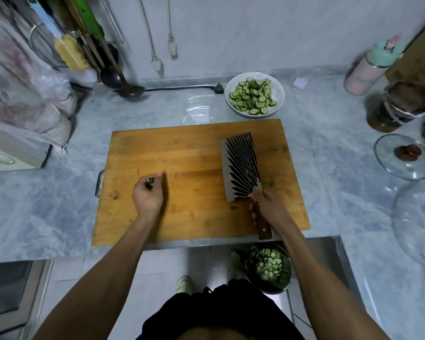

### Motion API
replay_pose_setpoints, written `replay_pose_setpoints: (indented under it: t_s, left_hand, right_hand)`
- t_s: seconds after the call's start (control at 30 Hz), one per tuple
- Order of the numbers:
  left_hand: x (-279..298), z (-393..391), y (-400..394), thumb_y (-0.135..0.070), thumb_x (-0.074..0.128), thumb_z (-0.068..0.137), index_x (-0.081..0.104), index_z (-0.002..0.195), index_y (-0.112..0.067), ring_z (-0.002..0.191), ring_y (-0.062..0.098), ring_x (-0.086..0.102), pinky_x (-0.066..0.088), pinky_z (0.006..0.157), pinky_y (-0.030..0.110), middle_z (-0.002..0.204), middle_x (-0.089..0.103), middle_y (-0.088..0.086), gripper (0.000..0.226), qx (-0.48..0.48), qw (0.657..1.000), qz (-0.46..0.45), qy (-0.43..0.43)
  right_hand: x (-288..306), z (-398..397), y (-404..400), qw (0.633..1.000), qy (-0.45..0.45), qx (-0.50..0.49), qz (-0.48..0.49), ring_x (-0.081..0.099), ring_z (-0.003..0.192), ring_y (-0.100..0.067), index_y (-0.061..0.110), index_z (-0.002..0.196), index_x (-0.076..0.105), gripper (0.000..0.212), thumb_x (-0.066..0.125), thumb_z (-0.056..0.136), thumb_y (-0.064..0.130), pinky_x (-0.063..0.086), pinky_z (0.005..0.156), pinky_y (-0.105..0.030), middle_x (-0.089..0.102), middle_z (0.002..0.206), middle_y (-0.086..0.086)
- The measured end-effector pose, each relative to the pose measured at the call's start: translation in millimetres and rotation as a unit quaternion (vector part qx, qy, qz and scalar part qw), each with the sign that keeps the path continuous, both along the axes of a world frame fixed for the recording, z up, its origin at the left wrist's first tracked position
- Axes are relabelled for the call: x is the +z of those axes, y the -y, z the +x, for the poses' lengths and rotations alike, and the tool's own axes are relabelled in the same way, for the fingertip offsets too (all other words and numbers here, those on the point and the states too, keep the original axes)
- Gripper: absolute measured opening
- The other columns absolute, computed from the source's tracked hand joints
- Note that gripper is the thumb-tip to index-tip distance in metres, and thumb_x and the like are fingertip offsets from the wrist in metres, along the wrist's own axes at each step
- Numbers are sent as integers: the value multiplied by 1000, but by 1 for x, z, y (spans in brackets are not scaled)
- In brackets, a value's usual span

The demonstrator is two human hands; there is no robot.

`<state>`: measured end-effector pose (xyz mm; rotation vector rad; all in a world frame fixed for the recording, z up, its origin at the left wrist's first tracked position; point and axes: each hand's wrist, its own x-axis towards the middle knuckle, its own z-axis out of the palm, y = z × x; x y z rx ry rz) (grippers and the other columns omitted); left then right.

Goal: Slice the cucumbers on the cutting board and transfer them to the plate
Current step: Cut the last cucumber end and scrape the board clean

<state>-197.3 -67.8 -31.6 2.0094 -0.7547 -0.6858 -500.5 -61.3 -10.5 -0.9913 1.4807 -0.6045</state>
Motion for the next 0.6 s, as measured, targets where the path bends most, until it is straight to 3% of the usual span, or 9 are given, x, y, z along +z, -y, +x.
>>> replay_pose_setpoints:
  t_s: [0.13,0.27,0.43,0.6]
  left_hand:
    - [-10,-19,12,-31,63,92,69,99,-6,90,27,61,44,79,25,99,64,14,26,-58,991,-9,123]
    - [-25,-37,15,-34,60,86,70,100,-10,104,30,54,44,95,43,108,58,12,29,-66,971,-32,226]
    - [-26,-45,31,-50,45,93,67,118,-13,131,22,44,39,107,40,138,53,7,50,-40,992,-47,105]
    - [-24,-80,44,-43,42,100,65,124,-15,127,17,50,40,108,41,131,61,5,43,-20,994,-107,12]
  right_hand:
    - [-3,1,23,989,-112,74,-65,57,54,-18,16,83,55,39,37,105,42,47,54,-34,59,64,-3]
    - [-10,6,28,978,-143,120,-90,54,52,-13,16,79,53,40,34,106,39,42,52,-28,57,62,-2]
    - [-18,24,25,968,-161,171,-88,56,76,-17,7,93,60,40,38,105,38,37,65,-27,59,83,-5]
    - [-17,55,20,965,-149,175,-124,59,107,-22,1,122,58,38,41,106,31,35,82,-21,64,111,-9]
